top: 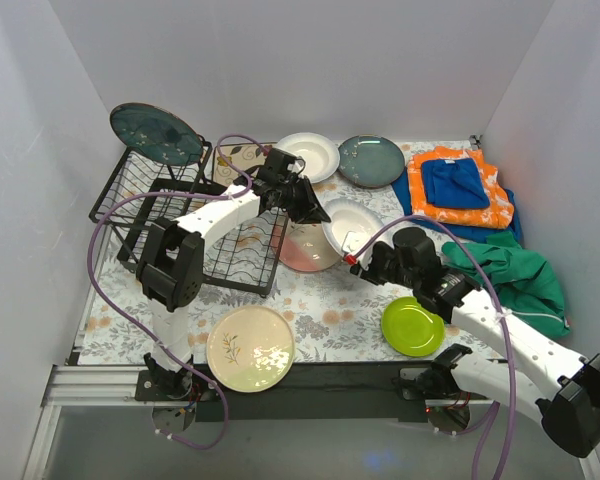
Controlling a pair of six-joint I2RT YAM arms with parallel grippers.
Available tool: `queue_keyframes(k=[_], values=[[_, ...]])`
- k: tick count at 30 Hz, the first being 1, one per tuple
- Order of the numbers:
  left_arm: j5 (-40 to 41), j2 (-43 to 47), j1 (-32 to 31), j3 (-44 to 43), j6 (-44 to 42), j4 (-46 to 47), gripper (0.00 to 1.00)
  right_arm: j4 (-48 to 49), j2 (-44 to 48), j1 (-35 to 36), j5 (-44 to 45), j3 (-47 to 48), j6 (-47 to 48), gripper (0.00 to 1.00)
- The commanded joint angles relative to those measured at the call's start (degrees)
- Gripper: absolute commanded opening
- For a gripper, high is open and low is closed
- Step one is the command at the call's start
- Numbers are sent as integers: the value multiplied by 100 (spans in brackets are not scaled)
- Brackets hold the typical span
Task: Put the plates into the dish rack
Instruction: Pass the plate from the right arm to the left, then pass the plate from the left arm to the right
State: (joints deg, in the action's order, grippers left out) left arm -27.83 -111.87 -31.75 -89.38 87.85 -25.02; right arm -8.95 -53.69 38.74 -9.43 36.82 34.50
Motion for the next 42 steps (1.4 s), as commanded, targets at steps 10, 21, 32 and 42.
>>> queue_keyframes(k=[10,21,32,42], values=[[-284,1088,11,35,-593,506,0,-432,386,2,-384,36,-286,54],[-179,1396,19,149,-1323,234,0,-652,255,-209,-647,413,-936,58],[6,1774,19,246,-2385,-179,0,-994,-290,-762,-1622,1238,-1569,70],[-266,2354,19,422,-3897,-293,0,-1793,-2020,-2213,-3082,2837,-1755,87]])
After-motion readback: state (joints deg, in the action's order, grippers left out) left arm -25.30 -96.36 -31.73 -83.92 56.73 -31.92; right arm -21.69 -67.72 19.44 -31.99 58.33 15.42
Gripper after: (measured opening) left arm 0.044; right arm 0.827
